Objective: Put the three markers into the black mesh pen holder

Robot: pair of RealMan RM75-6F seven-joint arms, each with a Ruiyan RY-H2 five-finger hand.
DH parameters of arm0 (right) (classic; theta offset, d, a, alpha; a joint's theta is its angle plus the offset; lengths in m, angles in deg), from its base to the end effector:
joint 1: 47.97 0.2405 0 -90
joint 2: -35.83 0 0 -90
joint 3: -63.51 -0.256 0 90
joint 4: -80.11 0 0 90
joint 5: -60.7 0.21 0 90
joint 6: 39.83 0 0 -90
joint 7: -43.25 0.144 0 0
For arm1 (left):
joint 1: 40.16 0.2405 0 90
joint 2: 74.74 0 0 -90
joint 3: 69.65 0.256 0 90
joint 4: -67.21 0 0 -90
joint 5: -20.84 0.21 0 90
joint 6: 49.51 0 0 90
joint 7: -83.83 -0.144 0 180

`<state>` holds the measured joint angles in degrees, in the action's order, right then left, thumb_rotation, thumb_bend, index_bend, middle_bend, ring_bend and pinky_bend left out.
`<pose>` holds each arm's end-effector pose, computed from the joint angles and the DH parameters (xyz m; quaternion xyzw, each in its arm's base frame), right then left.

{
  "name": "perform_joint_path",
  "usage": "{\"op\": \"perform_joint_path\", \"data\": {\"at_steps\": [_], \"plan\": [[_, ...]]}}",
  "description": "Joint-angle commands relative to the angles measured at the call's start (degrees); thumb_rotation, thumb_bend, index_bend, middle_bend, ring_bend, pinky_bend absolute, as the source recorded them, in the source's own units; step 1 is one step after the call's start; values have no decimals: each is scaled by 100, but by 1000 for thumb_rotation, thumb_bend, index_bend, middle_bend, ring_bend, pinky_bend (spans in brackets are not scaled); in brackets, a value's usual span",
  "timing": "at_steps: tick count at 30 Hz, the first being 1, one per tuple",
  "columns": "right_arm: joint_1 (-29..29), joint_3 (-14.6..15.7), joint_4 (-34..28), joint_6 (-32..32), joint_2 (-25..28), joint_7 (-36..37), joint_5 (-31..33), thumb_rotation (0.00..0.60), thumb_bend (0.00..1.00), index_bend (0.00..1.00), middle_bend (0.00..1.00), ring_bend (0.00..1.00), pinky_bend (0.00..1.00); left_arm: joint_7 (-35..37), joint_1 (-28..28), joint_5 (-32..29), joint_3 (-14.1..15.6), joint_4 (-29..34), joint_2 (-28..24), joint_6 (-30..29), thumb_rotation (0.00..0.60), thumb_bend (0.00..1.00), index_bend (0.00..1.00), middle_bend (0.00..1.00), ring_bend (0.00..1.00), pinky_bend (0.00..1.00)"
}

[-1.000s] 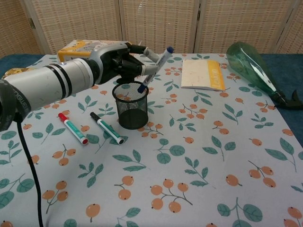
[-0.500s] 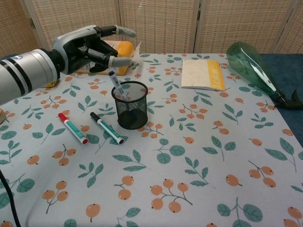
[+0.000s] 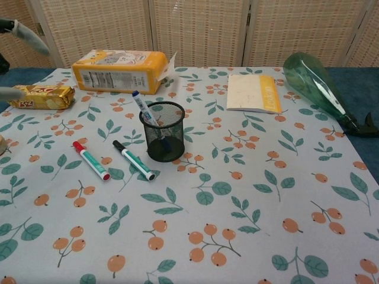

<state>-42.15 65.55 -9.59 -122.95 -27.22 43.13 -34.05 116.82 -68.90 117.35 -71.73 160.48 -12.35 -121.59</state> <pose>-0.3087 -0.1664 0.1447 0.6754 -0.3628 0.3609 0.5311 -0.2065 0.2789 0.1256 -0.6614 -0.4579 -0.5278 0.2726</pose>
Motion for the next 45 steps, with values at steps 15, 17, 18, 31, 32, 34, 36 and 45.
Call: {"op": "perform_joint_path", "data": {"at_steps": [15, 17, 18, 31, 32, 34, 36, 45], "plan": [[131, -138, -49, 387, -125, -364, 413, 600, 127, 3, 0, 0, 0, -696, -1260, 1472, 491, -2541, 1210, 792, 600, 264, 326, 978, 894, 931], [147, -153, -42, 419, -120, -349, 448, 600, 127, 3, 0, 0, 0, -760, -1412, 1515, 524, -2741, 1344, 924, 600, 264, 335, 979, 897, 932], [155, -162, -39, 434, -115, -328, 469, 600, 127, 3, 0, 0, 0, -802, -1499, 1553, 558, -2861, 1426, 989, 600, 264, 337, 979, 898, 933], [214, -185, -2, 532, -58, -146, 549, 600, 126, 3, 0, 1, 0, -724, -2115, 1707, 950, -3570, 1857, 1239, 600, 264, 379, 986, 908, 935], [219, -194, 3, 541, -60, -142, 568, 600, 126, 3, 0, 1, 0, -696, -2148, 1703, 969, -3629, 1885, 1242, 600, 264, 381, 986, 908, 935], [232, -204, 8, 567, -64, -133, 597, 600, 126, 3, 0, 1, 0, -603, -2197, 1683, 1021, -3744, 1947, 1224, 600, 266, 386, 986, 908, 934], [243, -211, 13, 584, -64, -120, 613, 600, 126, 3, 0, 1, 0, -543, -2224, 1672, 1078, -3850, 1997, 1211, 600, 266, 386, 986, 908, 934], [288, -210, 26, 675, -72, -122, 658, 600, 126, 3, 0, 0, 0, -180, -2269, 1631, 1344, -4604, 2418, 1052, 600, 271, 419, 987, 910, 934]]}}
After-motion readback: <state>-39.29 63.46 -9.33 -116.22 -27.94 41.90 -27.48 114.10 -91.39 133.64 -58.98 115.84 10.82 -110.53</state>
